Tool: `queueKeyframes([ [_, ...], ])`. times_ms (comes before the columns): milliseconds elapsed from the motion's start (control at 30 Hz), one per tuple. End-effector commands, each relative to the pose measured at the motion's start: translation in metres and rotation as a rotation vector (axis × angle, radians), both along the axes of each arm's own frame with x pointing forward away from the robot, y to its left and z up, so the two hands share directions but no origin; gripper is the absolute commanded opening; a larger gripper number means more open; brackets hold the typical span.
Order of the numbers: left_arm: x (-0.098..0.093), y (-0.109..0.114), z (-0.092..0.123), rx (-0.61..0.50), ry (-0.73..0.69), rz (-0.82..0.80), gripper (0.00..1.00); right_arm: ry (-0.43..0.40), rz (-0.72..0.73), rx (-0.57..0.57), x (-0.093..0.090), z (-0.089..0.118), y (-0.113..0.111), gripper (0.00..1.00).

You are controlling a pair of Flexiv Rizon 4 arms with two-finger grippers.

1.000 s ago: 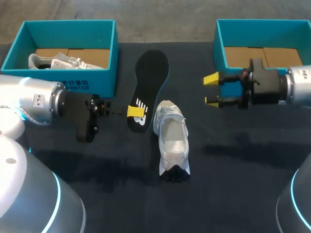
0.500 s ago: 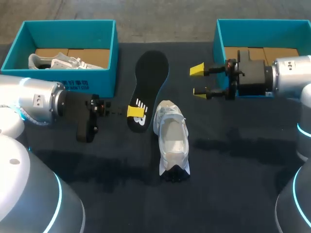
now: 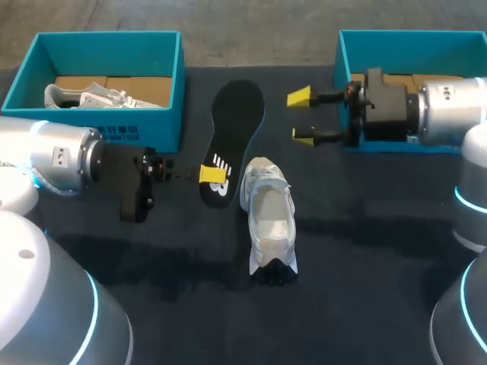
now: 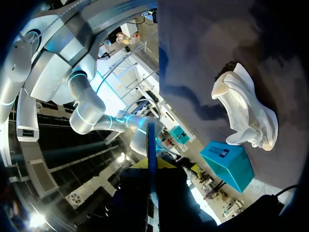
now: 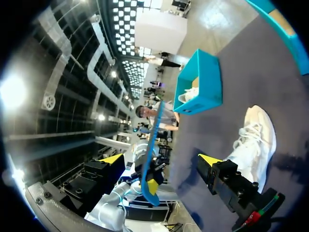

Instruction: Take the shoe out of the shoebox, open the shoe tongue, remove and reinsert the insole, then place the shoe into the shoebox

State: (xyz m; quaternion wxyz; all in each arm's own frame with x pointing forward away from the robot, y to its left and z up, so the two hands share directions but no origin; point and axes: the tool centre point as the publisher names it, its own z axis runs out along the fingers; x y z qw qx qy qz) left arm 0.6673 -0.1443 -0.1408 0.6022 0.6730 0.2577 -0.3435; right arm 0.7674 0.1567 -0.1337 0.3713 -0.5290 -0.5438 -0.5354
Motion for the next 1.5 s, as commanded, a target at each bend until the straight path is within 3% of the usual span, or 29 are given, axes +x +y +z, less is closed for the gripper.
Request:
queueKeyframes([
  [33,-0.001,-0.001,-0.001,-0.004,-0.003,0.004,0.0,-0.008,0.008,0.017,0.012,0.0,0.026,1.0],
  [267,-0.001,-0.001,-0.001,-0.004,-0.003,0.004,0.0,0.024,0.042,0.039,0.018,-0.004,0.047,1.0],
  [500,-0.001,-0.001,-0.001,-0.004,-0.003,0.004,0.0,0.027,0.053,0.049,0.02,0.0,0.052,1.0],
  [533,-0.001,-0.001,-0.001,-0.004,-0.003,0.004,0.0,0.024,0.052,0.053,0.019,0.002,0.052,0.91],
  [600,-0.001,-0.001,-0.001,-0.004,-0.003,0.004,0.0,0.025,0.05,0.053,0.019,0.004,0.053,0.87],
  [633,-0.001,-0.001,-0.001,-0.004,-0.003,0.004,0.0,0.031,0.051,0.054,0.018,0.005,0.053,0.8],
  [667,-0.001,-0.001,-0.001,-0.004,-0.003,0.004,0.0,0.032,0.052,0.054,0.018,0.006,0.054,0.62],
  [733,-0.001,-0.001,-0.001,-0.004,-0.003,0.004,0.0,0.033,0.052,0.051,0.018,0.006,0.055,0.62],
  [767,-0.001,-0.001,-0.001,-0.004,-0.003,0.004,0.0,0.035,0.052,0.045,0.016,0.007,0.056,0.48],
  [1133,-0.001,-0.001,-0.001,-0.004,-0.003,0.004,0.0,0.077,0.004,0.041,0.005,0.004,0.049,0.4],
  [1500,-0.001,-0.001,-0.001,-0.004,-0.003,0.004,0.0,0.097,0.016,0.026,0.001,0.011,0.055,0.38],
])
